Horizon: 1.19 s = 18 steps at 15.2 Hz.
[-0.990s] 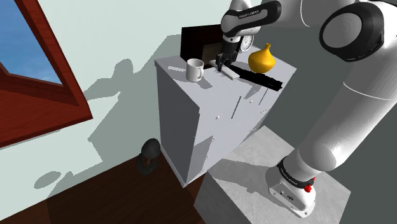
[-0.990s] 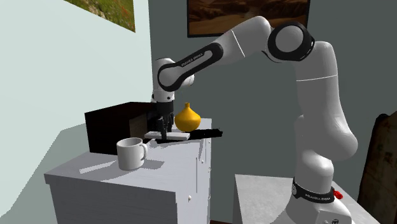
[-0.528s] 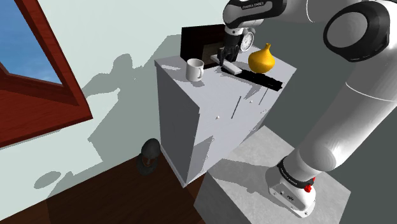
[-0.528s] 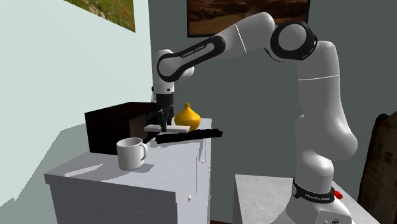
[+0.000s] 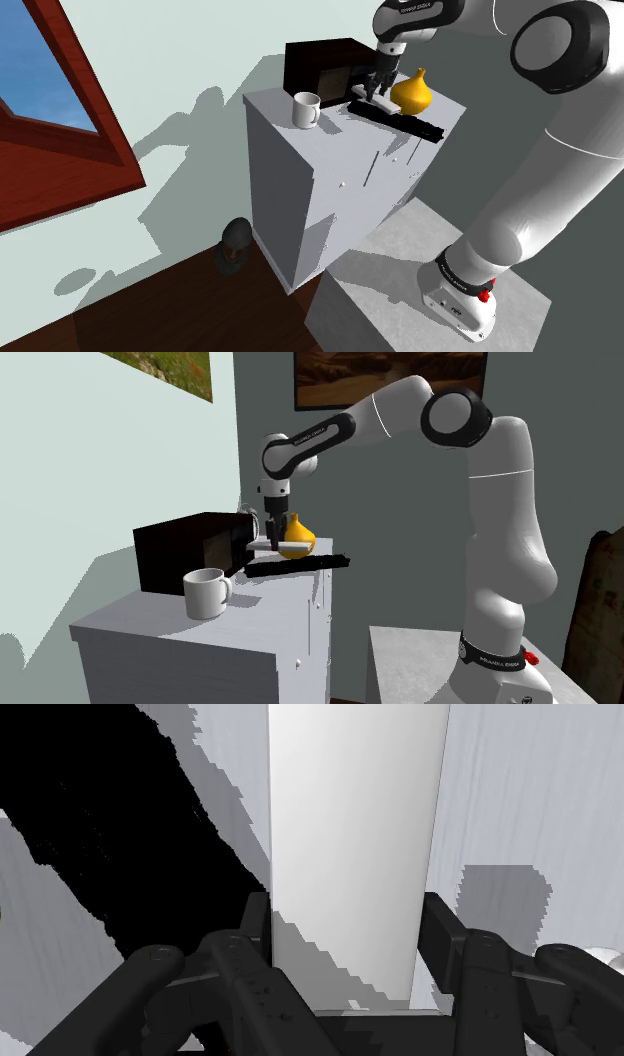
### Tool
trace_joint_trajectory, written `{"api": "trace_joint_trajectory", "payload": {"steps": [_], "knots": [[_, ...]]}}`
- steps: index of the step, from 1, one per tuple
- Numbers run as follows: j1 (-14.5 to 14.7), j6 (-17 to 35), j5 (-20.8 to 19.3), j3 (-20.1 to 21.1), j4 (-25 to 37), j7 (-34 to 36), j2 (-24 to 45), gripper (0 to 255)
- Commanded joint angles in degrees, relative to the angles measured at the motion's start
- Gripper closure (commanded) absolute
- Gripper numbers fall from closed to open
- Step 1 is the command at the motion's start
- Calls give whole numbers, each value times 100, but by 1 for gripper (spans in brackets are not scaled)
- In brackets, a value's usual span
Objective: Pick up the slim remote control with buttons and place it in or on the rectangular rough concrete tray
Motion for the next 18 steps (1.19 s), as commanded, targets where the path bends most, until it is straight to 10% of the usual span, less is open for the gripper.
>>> {"api": "trace_joint_trajectory", "payload": {"steps": [1, 10, 18], "knots": [[-162, -69, 29, -111, 135, -287, 63, 255], [-898, -251, 230, -543, 750, -1487, 519, 255], [-905, 314, 288, -522, 331, -1519, 671, 255]]}}
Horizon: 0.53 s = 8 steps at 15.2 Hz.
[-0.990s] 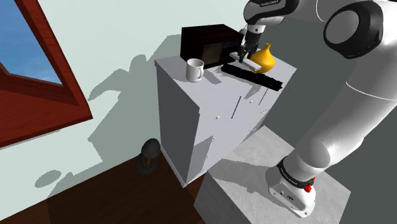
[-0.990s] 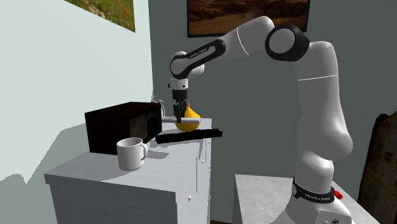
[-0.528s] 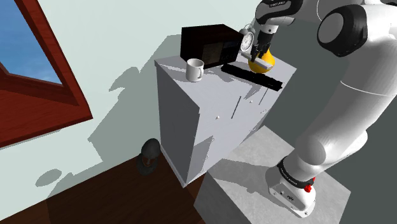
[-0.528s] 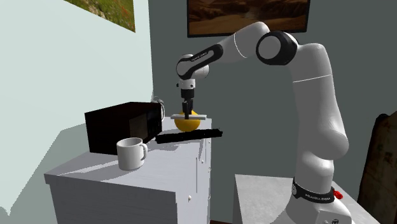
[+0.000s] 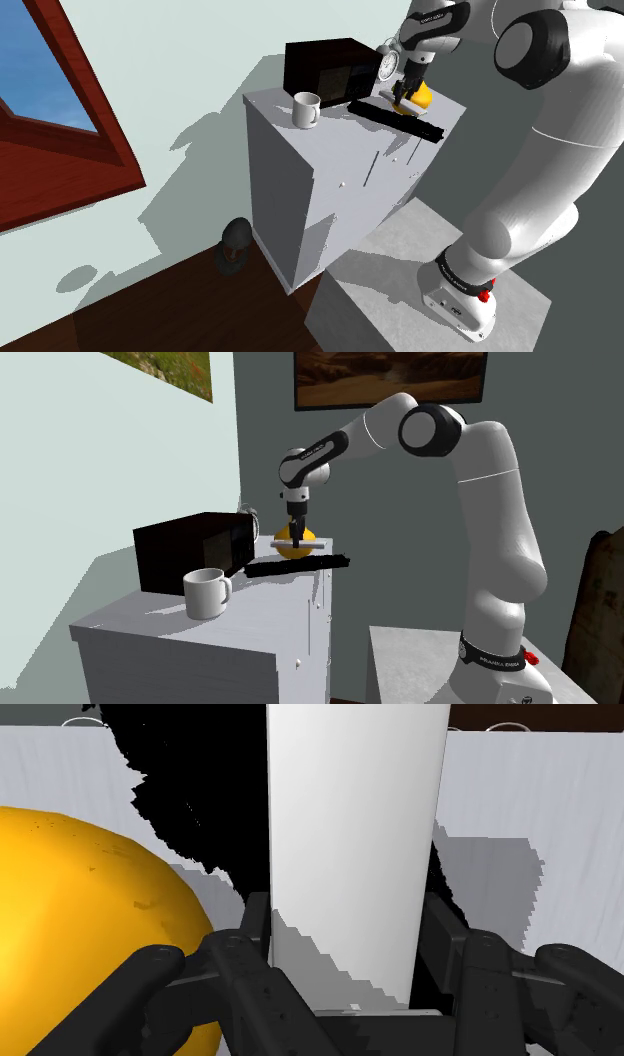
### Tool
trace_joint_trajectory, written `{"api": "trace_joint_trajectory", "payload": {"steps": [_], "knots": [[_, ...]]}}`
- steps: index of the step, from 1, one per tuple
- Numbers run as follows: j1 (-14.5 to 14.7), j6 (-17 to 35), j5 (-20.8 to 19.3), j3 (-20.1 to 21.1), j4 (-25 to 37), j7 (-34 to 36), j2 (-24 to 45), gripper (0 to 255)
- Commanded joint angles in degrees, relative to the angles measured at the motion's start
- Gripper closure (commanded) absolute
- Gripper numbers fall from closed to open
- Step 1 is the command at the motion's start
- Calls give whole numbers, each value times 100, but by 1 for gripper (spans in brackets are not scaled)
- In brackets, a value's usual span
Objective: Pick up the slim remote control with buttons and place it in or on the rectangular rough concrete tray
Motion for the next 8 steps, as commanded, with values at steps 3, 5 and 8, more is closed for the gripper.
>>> {"api": "trace_joint_trajectory", "payload": {"steps": [3, 5, 8], "knots": [[-9, 283, 39, 11, -181, -25, 103, 255], [-14, 419, 60, 19, -263, -37, 158, 255], [-17, 506, 75, 24, -313, -46, 197, 255]]}}
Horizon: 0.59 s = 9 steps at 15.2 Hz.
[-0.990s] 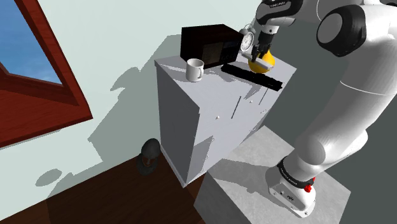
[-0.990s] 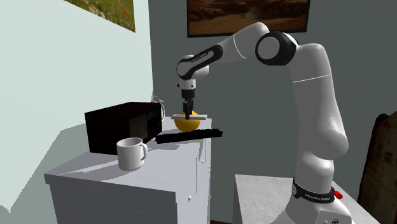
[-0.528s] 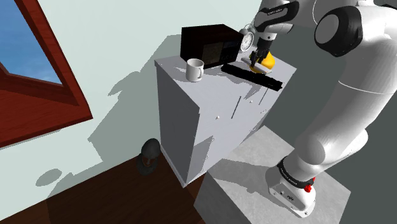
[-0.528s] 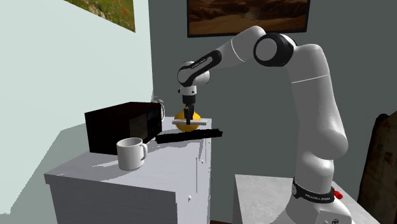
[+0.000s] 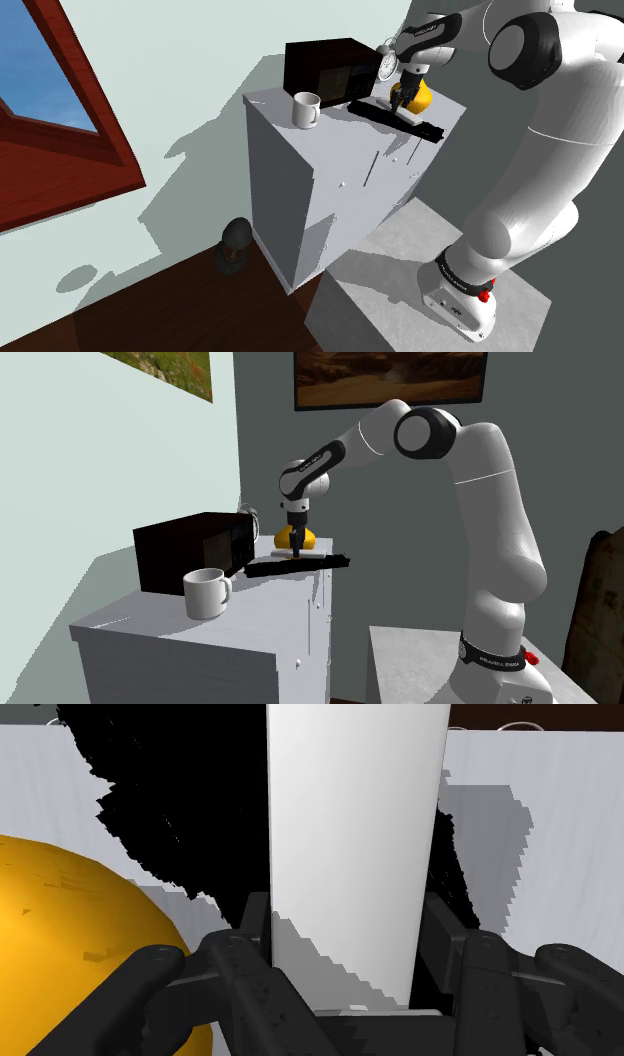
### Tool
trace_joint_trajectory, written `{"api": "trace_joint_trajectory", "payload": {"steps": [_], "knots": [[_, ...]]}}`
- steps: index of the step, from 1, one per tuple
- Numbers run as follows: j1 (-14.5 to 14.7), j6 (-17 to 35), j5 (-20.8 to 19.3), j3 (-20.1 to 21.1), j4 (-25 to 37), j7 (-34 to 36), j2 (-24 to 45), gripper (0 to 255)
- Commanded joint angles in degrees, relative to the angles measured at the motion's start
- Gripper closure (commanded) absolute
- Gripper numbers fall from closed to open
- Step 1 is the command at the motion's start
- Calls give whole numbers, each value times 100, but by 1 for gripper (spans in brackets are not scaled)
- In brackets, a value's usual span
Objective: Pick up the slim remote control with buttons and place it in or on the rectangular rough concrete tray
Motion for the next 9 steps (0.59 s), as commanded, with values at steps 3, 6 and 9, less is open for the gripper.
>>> {"api": "trace_joint_trajectory", "payload": {"steps": [3, 6, 9], "knots": [[-2, 21, 5, 1, -3, -4, 12, 255], [-2, 20, 5, 1, -3, -4, 12, 0], [-3, 20, 5, 1, -2, -4, 13, 0]]}}
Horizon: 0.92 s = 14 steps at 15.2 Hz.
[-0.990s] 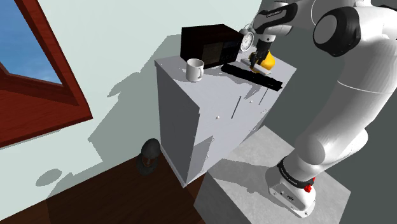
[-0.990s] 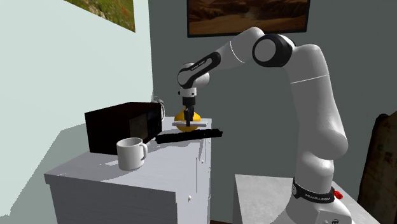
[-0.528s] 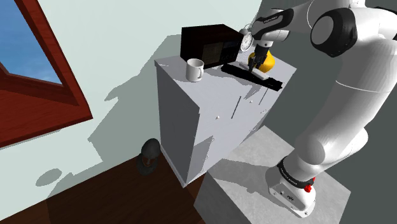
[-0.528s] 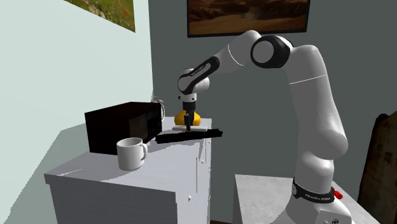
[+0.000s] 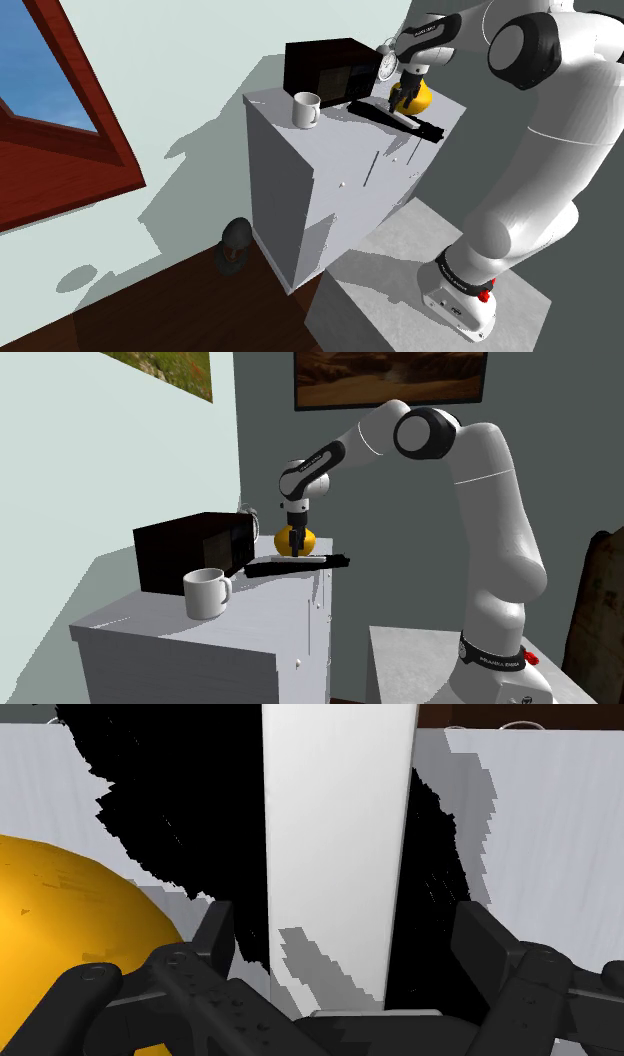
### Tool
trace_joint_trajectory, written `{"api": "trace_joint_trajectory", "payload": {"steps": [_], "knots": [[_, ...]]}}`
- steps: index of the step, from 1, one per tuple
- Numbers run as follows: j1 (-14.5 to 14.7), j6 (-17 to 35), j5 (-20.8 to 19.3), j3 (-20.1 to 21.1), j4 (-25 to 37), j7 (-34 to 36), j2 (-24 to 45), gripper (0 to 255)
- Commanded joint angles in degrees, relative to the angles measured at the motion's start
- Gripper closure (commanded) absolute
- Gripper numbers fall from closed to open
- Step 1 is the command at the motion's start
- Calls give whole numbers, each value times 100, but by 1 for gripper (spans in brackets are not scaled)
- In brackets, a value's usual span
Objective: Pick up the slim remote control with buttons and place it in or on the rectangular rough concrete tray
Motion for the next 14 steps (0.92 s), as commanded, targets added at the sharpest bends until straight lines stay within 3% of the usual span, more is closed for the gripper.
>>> {"api": "trace_joint_trajectory", "payload": {"steps": [1, 6, 14], "knots": [[0, 0, 0, 0, 0, 0, 0, 0], [21, -653, -89, -28, 432, 58, -232, 0], [21, -653, -89, -28, 432, 59, -232, 0]]}}
